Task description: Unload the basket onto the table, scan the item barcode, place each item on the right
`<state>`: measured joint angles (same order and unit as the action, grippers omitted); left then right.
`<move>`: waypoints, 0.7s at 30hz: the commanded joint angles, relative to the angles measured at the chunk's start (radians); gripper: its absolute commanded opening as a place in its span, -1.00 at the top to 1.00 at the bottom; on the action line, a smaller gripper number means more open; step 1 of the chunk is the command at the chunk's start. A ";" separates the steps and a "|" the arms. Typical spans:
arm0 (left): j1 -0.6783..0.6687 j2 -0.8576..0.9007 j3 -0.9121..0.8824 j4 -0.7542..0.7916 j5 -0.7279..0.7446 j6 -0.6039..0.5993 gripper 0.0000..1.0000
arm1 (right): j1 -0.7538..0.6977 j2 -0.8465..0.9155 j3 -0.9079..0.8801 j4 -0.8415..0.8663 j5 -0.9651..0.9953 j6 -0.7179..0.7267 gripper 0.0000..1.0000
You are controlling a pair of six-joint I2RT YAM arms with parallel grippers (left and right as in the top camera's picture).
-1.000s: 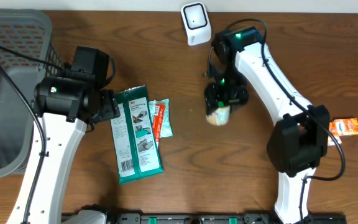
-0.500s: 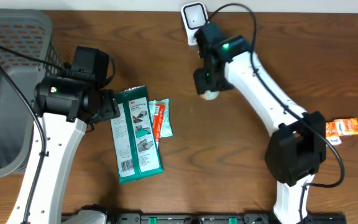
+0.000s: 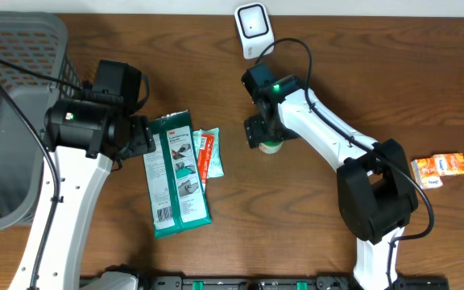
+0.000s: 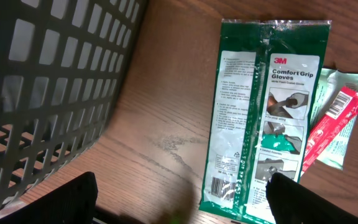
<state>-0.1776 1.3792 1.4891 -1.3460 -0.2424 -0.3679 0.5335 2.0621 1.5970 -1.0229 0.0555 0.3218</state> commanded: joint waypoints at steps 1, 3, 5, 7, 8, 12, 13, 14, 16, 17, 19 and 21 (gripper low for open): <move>0.002 0.000 0.003 -0.003 -0.013 0.005 -0.75 | -0.009 -0.029 0.004 -0.008 -0.031 -0.032 -0.72; 0.002 0.000 0.003 -0.003 -0.013 0.005 -0.75 | -0.018 -0.029 0.005 -0.014 -0.060 -0.032 -0.77; 0.002 0.000 0.003 -0.003 -0.013 0.005 -0.75 | -0.030 -0.029 0.009 -0.019 -0.077 -0.050 -0.80; 0.002 0.000 0.003 -0.003 -0.013 0.005 -0.75 | -0.049 -0.030 0.037 -0.039 -0.080 -0.072 -0.90; 0.002 0.000 0.003 -0.003 -0.013 0.005 -0.75 | -0.057 -0.030 0.056 -0.052 -0.080 -0.077 -0.95; 0.002 0.000 0.003 -0.003 -0.013 0.005 -0.75 | -0.095 -0.030 0.203 -0.156 -0.099 -0.076 -0.99; 0.002 0.000 0.003 -0.003 -0.013 0.005 -0.75 | -0.100 -0.030 0.234 -0.174 -0.098 -0.076 -0.98; 0.002 0.000 0.003 -0.003 -0.013 0.005 -0.75 | -0.104 -0.030 0.263 -0.187 -0.099 -0.076 -0.98; 0.002 0.000 0.003 -0.003 -0.013 0.005 -0.75 | -0.109 -0.030 0.303 -0.196 -0.108 -0.073 -0.99; 0.002 0.000 0.003 -0.003 -0.013 0.005 -0.75 | -0.109 -0.030 0.308 -0.197 -0.124 -0.065 -0.99; 0.002 0.000 0.003 -0.003 -0.013 0.005 -0.75 | -0.108 -0.029 0.305 -0.202 -0.170 -0.060 -0.99; 0.002 0.000 0.003 -0.003 -0.013 0.005 -0.75 | -0.106 -0.029 0.287 -0.221 -0.172 -0.007 -0.47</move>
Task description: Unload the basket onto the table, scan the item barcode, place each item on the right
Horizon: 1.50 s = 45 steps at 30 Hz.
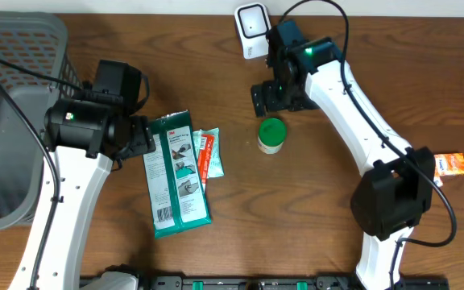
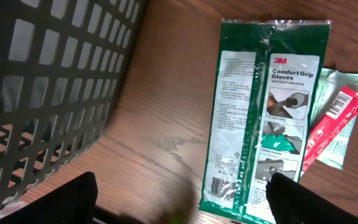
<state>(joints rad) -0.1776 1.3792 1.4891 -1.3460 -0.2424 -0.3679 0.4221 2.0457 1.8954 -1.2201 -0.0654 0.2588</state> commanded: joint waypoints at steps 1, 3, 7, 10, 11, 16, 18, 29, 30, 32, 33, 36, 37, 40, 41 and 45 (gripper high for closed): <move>0.002 0.000 0.003 -0.003 -0.013 0.005 -0.75 | 0.006 -0.013 -0.024 -0.031 -0.047 0.095 -0.47; 0.002 0.000 0.003 -0.003 -0.013 0.005 -0.75 | 0.007 -0.013 -0.061 -0.028 -0.048 0.176 -0.51; 0.002 0.000 0.003 -0.003 -0.013 0.005 -0.75 | 0.014 -0.013 -0.143 0.020 -0.049 0.390 -0.50; 0.002 0.000 0.003 -0.003 -0.013 0.005 -0.75 | 0.019 -0.013 -0.187 0.048 -0.049 0.550 -0.43; 0.002 0.000 0.003 -0.003 -0.013 0.005 -0.75 | 0.019 -0.013 -0.198 0.061 -0.048 0.601 -0.49; 0.002 0.000 0.003 -0.003 -0.013 0.005 -0.75 | 0.025 -0.013 -0.241 0.121 -0.048 0.755 -0.52; 0.002 0.000 0.003 -0.003 -0.013 0.005 -0.75 | 0.029 -0.013 -0.251 0.136 -0.048 0.758 -0.47; 0.002 0.000 0.003 -0.003 -0.013 0.005 -0.75 | 0.030 -0.013 -0.251 0.122 -0.078 0.776 -0.22; 0.002 0.000 0.003 -0.003 -0.013 0.005 -0.75 | 0.030 -0.013 -0.251 0.125 -0.098 0.789 -0.21; 0.002 0.000 0.003 -0.003 -0.013 0.005 -0.75 | 0.031 -0.013 -0.251 0.132 -0.152 0.807 -0.21; 0.002 0.000 0.003 -0.003 -0.013 0.005 -0.75 | 0.032 -0.013 -0.251 0.133 -0.173 0.812 -0.21; 0.002 0.000 0.003 -0.003 -0.013 0.005 -0.75 | 0.037 -0.013 -0.251 0.131 -0.228 0.815 -0.21; 0.002 0.000 0.003 -0.003 -0.013 0.005 -0.75 | 0.038 -0.013 -0.251 0.131 -0.240 0.815 -0.21; 0.002 0.000 0.003 -0.003 -0.013 0.005 -0.75 | 0.038 -0.013 -0.251 0.130 -0.281 0.815 -0.20; 0.002 0.000 0.003 -0.003 -0.013 0.005 -0.75 | 0.038 -0.013 -0.251 0.130 -0.293 0.815 -0.20; 0.002 0.000 0.003 -0.003 -0.013 0.005 -0.75 | 0.037 -0.013 -0.251 0.127 -0.398 0.814 -0.22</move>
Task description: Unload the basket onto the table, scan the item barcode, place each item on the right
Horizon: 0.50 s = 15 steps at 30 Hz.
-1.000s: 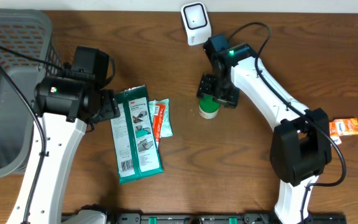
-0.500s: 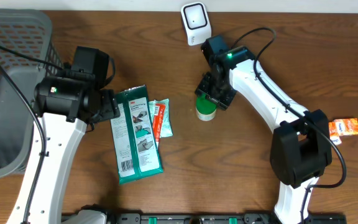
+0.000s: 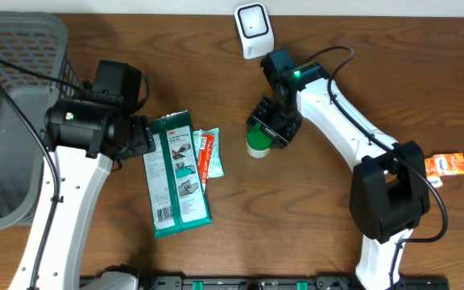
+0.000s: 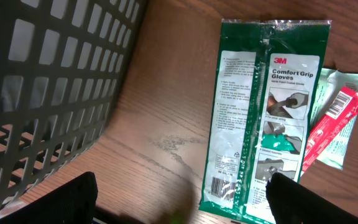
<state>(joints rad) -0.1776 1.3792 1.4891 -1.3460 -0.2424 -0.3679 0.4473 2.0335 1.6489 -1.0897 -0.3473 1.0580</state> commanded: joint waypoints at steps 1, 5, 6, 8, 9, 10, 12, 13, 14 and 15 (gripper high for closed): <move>0.002 0.000 0.003 -0.003 -0.013 0.005 -0.75 | 0.012 0.000 -0.005 -0.006 -0.140 0.008 -0.22; 0.002 0.000 0.003 -0.003 -0.013 0.005 -0.75 | 0.010 -0.001 -0.003 -0.019 -0.141 -0.100 -0.32; 0.002 0.000 0.003 -0.003 -0.013 0.005 -0.75 | 0.010 -0.001 -0.002 -0.026 -0.126 -0.122 -0.32; 0.002 0.000 0.003 -0.003 -0.013 0.005 -0.75 | 0.010 -0.006 -0.001 -0.042 -0.097 -0.151 -0.34; 0.002 0.000 0.003 -0.003 -0.013 0.005 -0.75 | 0.010 -0.012 -0.001 -0.052 -0.076 -0.163 -0.36; 0.002 0.000 0.003 -0.003 -0.013 0.005 -0.75 | 0.010 -0.021 0.000 -0.059 -0.056 -0.178 -0.39; 0.002 0.000 0.003 -0.003 -0.013 0.005 -0.75 | 0.010 -0.048 0.000 -0.065 -0.001 -0.230 -0.43; 0.002 0.000 0.003 -0.003 -0.013 0.005 -0.75 | 0.010 -0.066 0.000 -0.064 0.024 -0.270 -0.47; 0.002 0.000 0.003 -0.003 -0.013 0.005 -0.75 | 0.010 -0.088 0.000 -0.058 0.039 -0.340 -0.52; 0.002 0.000 0.003 -0.003 -0.013 0.005 -0.75 | 0.010 -0.109 0.000 -0.049 0.041 -0.426 -0.60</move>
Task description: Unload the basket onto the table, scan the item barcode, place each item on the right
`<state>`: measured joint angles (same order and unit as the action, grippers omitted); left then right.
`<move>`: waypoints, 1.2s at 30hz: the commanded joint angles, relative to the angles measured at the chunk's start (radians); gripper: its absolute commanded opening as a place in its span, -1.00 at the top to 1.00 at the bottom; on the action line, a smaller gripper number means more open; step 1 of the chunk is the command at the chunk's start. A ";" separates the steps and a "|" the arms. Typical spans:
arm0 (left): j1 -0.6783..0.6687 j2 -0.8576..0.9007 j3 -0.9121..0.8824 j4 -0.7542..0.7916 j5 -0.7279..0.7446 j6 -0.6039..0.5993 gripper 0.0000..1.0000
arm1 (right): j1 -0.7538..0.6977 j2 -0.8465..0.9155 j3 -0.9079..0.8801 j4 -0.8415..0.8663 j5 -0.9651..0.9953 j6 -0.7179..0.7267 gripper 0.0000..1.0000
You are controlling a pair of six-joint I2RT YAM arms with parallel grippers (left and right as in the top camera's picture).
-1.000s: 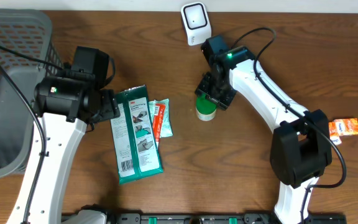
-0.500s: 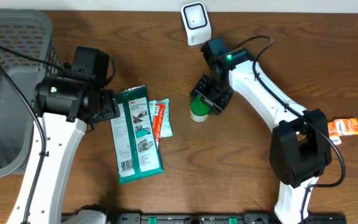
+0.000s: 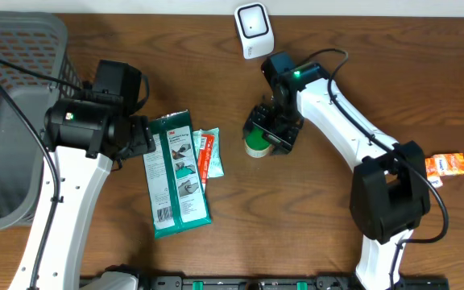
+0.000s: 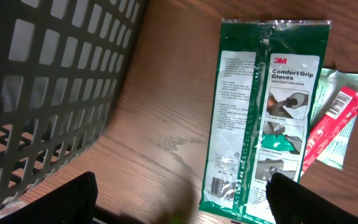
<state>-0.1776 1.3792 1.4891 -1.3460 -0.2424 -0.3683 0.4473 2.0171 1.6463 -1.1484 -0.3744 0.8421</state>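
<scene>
A round green tub (image 3: pixel 254 147) with a white rim lies on the table below the white barcode scanner (image 3: pixel 250 28). My right gripper (image 3: pixel 269 134) is down on the tub and covers its upper right part, its fingers closed against it. My left gripper (image 4: pixel 179 208) stands open over bare wood, just left of the green 3M gloves pack (image 4: pixel 263 118), whose barcode faces up near its lower end. In the overhead view the left gripper (image 3: pixel 145 138) sits at the pack's (image 3: pixel 177 173) left edge.
A grey mesh basket (image 3: pixel 10 121) fills the far left. A red-and-white sachet (image 3: pixel 208 153) on a pale green packet lies right of the gloves pack. An orange box (image 3: pixel 445 165) sits at the right edge.
My right gripper and the green tub have shifted slightly to the left together. The left arm and the packs beside it have not moved.
My right gripper was first down on the green tub. Then it was up near the scanner, with the tub left standing alone on the table. Later it was back on the tub, which lay further left and lower, and now it has shifted slightly left again.
</scene>
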 commanded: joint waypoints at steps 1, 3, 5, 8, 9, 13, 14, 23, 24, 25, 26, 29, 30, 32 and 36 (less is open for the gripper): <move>0.002 0.000 0.003 -0.003 -0.013 0.005 -0.75 | 0.010 -0.118 0.003 0.016 0.068 -0.329 -0.68; 0.002 0.000 0.003 -0.003 -0.013 0.005 -0.75 | 0.010 -0.170 0.003 0.019 0.075 -0.533 -0.91; 0.002 0.000 0.003 -0.003 -0.013 0.005 -0.75 | 0.010 -0.213 0.003 0.020 0.097 -0.666 -0.98; 0.002 0.000 0.003 -0.003 -0.013 0.005 -0.75 | 0.010 -0.255 0.003 0.060 0.146 -0.857 -0.89; 0.002 0.000 0.003 -0.003 -0.013 0.005 -0.75 | 0.011 -0.260 0.003 0.064 0.187 -0.928 -0.80; 0.002 0.000 0.003 -0.003 -0.013 0.005 -0.75 | 0.012 -0.243 -0.008 0.073 0.246 -1.113 -0.80; 0.002 0.000 0.003 -0.003 -0.013 0.005 -0.75 | 0.012 -0.233 -0.013 0.077 0.246 -1.129 -0.81; 0.002 0.000 0.003 -0.003 -0.013 0.005 -0.75 | 0.043 -0.066 -0.023 0.132 0.246 -1.312 -0.94; 0.002 0.000 0.003 -0.003 -0.013 0.005 -0.75 | 0.047 -0.050 -0.023 0.148 0.246 -1.317 -0.94; 0.002 0.000 0.003 -0.003 -0.013 0.005 -0.75 | 0.051 -0.035 -0.022 0.164 0.246 -1.328 -0.94; 0.002 0.000 0.003 -0.003 -0.013 0.005 -0.75 | 0.053 -0.024 -0.023 0.177 0.246 -1.338 -0.94; 0.002 0.000 0.003 -0.003 -0.013 0.005 -0.75 | 0.058 -0.002 -0.023 0.216 0.246 -1.341 -0.87; 0.002 0.000 0.003 -0.003 -0.013 0.005 -0.75 | 0.059 -0.002 -0.023 0.221 0.245 -1.341 -0.83; 0.002 0.000 0.003 -0.003 -0.013 0.005 -0.75 | 0.060 -0.002 -0.022 0.219 0.246 -1.340 -0.75; 0.002 0.000 0.003 -0.003 -0.013 0.005 -0.75 | 0.060 -0.002 -0.026 0.193 0.234 -1.337 -0.86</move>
<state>-0.1776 1.3792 1.4891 -1.3460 -0.2424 -0.3683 0.4995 2.0056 1.6276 -0.9405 -0.1417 -0.4763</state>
